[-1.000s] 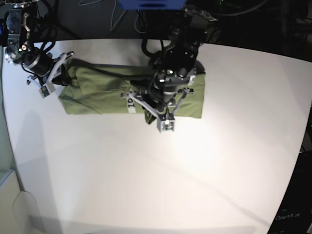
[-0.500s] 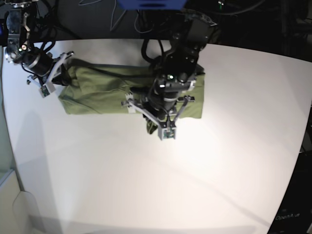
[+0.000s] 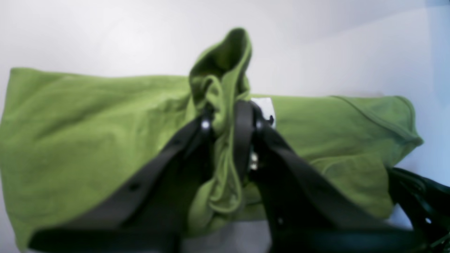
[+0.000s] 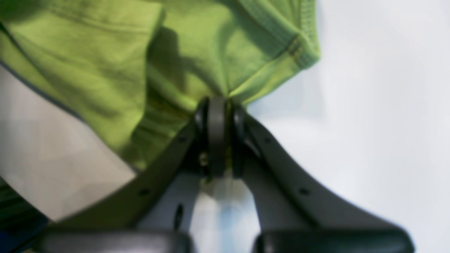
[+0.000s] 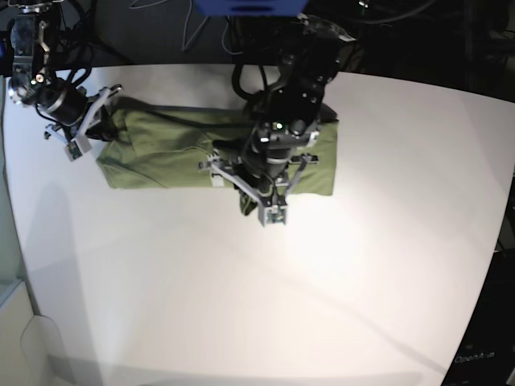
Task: Fold the T-shirt properly
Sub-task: 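Fold the strip's end with the left gripper toward the right gripper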
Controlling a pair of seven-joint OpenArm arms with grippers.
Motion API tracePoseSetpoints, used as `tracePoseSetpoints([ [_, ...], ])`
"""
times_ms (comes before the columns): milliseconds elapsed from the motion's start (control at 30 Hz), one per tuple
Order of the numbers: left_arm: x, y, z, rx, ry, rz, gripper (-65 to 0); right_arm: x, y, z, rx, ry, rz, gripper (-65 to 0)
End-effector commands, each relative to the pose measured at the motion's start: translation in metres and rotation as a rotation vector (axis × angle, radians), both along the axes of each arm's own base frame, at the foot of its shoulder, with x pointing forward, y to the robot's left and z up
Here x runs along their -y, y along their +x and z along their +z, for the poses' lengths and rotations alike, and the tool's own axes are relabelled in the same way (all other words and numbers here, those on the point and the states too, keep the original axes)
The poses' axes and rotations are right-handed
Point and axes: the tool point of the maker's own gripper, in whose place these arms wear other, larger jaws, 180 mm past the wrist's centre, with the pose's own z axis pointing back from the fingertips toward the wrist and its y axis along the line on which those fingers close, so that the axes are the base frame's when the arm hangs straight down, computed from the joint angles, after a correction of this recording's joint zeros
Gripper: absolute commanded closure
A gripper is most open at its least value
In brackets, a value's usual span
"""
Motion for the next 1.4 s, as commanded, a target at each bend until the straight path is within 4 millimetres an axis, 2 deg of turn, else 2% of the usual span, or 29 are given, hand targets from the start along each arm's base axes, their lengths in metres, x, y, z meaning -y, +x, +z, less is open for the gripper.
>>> tracePoseSetpoints([
  [0, 0.010, 0.006, 0.013, 0.032, -0.046, -0.011, -5.2, 0.004, -0.005, -0.003, -0.031, -0.034, 0.017, -1.3],
  [100, 0.021, 0.002, 0.018, 0.013, -0.128, -0.023, -15.2, 0.004, -0.005, -0.003, -0.031, -0.034, 0.017, -1.3],
  [167, 0.028, 0.001, 0.029, 0.025, -0.182, -0.033, -21.2, 0.004, -0.005, -0.003, -0.031, -0.034, 0.017, -1.3],
  [300, 0.039, -0.008, 0.046, 0.054, -0.232, -0.099, -22.5, 0.007, -0.005, -0.002, -0.031, -0.042, 0.020, -1.3],
  [500, 0.035, -0.012, 0.066, 0.087, -0.294, -0.115, -22.6, 0.008, -0.005, -0.002, -0.031, -0.045, 0.021, -1.3],
  [600, 0.016, -0.014, 0.060, 0.072, -0.294, -0.065, -22.6, 0.008, -0.005, -0.002, -0.031, -0.045, 0.021, -1.3],
  [667, -0.001, -0.015, 0.049, 0.048, -0.274, -0.022, -22.6, 0.008, -0.004, -0.002, -0.029, -0.045, 0.021, -1.3],
  [867, -0.074, -0.026, 0.004, -0.043, -0.178, 0.146, -22.2, 0.009, -0.004, -0.002, -0.029, -0.046, 0.022, -1.3],
  [1100, -0.101, -0.035, -0.021, -0.101, -0.126, 0.198, -22.5, 0.009, -0.003, -0.001, -0.026, -0.045, 0.022, -1.5],
  [1233, -0.115, -0.036, -0.024, -0.108, -0.118, 0.238, -22.5, 0.010, -0.002, 0.001, -0.021, -0.049, 0.020, -1.5],
  [1367, -0.132, -0.034, -0.026, -0.109, -0.107, 0.285, -22.6, 0.009, 0.004, 0.014, 0.017, -0.068, 0.046, -1.5],
])
